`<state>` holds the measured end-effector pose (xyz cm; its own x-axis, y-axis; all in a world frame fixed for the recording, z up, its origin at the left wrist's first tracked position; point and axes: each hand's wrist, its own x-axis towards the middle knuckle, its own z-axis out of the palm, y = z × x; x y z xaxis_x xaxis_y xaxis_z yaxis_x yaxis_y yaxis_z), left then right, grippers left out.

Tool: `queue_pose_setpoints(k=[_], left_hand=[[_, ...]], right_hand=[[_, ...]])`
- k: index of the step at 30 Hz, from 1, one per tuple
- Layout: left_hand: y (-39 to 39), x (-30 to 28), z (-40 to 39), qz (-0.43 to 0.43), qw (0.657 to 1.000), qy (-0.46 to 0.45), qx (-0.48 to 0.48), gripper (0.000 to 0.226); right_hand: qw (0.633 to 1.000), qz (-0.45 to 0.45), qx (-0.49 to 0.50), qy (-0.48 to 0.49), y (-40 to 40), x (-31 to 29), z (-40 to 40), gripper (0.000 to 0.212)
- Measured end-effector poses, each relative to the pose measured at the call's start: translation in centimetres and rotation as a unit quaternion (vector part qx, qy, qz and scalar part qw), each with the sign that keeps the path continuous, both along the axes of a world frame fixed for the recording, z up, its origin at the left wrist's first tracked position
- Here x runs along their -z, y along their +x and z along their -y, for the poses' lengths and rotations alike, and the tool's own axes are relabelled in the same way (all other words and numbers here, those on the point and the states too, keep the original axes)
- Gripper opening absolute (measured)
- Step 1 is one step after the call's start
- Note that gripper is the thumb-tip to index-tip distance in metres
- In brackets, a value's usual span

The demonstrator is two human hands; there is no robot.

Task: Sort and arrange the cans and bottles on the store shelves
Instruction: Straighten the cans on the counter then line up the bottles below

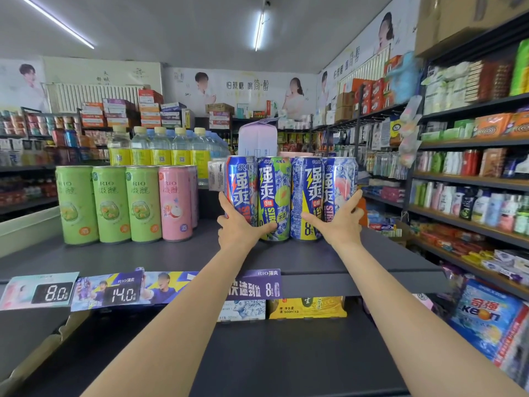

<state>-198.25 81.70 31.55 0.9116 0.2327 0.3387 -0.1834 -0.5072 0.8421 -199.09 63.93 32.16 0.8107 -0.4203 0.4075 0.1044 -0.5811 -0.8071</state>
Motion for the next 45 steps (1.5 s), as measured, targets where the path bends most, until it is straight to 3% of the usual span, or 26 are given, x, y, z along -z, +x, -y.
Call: queue_pose_setpoints(k=[5, 8, 13, 16, 18, 21, 23, 27, 31, 34, 37, 42, 45], left_hand=[[-0.9, -1.2, 0.0, -0.039, 0.999, 0.001, 0.016, 0.128], [-2.4, -2.7, -0.9, -0.031, 0.998, 0.026, 0.04, 0.111], [-7.3, -0.9, -3.8, 0.136, 0.986, 0.092, 0.0, 0.06], [-11.3, 3.0, -5.8, 0.308, 0.946, 0.102, -0.015, 0.039], [-13.8, 7.2, -6.6, 0.367, 0.918, 0.148, 0.011, 0.034], [-15.7, 14.8, -7.1, 0.32, 0.924, 0.201, 0.06, 0.029], [-16.0, 20.1, -7.0, 0.244, 0.947, 0.192, 0.085, 0.029], [-17.6, 29.5, -5.8, 0.062, 0.978, 0.161, 0.116, 0.031], [-15.8, 35.5, -4.4, -0.057, 0.984, 0.132, 0.106, 0.045], [-12.4, 39.4, -2.4, -0.076, 0.994, 0.062, 0.057, 0.06], [-10.3, 43.1, -0.3, -0.065, 0.997, 0.034, 0.025, 0.074], [-7.5, 45.5, 0.2, -0.028, 0.999, 0.04, 0.013, 0.089], [-6.4, 46.5, 0.4, -0.014, 0.999, 0.025, 0.026, 0.097]], right_hand=[[1.0, -0.001, 0.003, -0.008, 0.1, 0.2, 0.3, 0.128], [1.0, -0.008, -0.004, 0.004, -0.1, -0.2, 0.4, 0.129], [0.999, -0.016, -0.037, 0.02, -2.6, -0.4, 0.0, 0.119], [0.994, 0.091, -0.062, -0.012, -6.6, 0.5, -1.0, 0.091], [0.983, 0.168, -0.068, -0.042, -10.0, 2.0, -1.6, 0.073], [0.959, 0.256, -0.08, -0.093, -14.3, 6.4, -2.1, 0.053], [0.953, 0.255, -0.095, -0.133, -16.5, 10.7, -2.1, 0.045], [0.971, 0.107, -0.126, -0.172, -18.5, 22.3, -0.4, 0.041], [0.983, -0.093, -0.124, -0.098, -16.8, 33.4, 1.0, 0.065], [0.973, -0.166, -0.161, 0.005, -13.0, 38.9, 0.5, 0.089], [0.967, -0.151, -0.191, 0.076, -8.8, 43.2, 0.4, 0.095], [0.96, -0.126, -0.242, 0.062, -5.6, 45.7, 0.5, 0.069], [0.959, -0.091, -0.265, 0.03, -5.2, 45.6, 0.9, 0.067]])
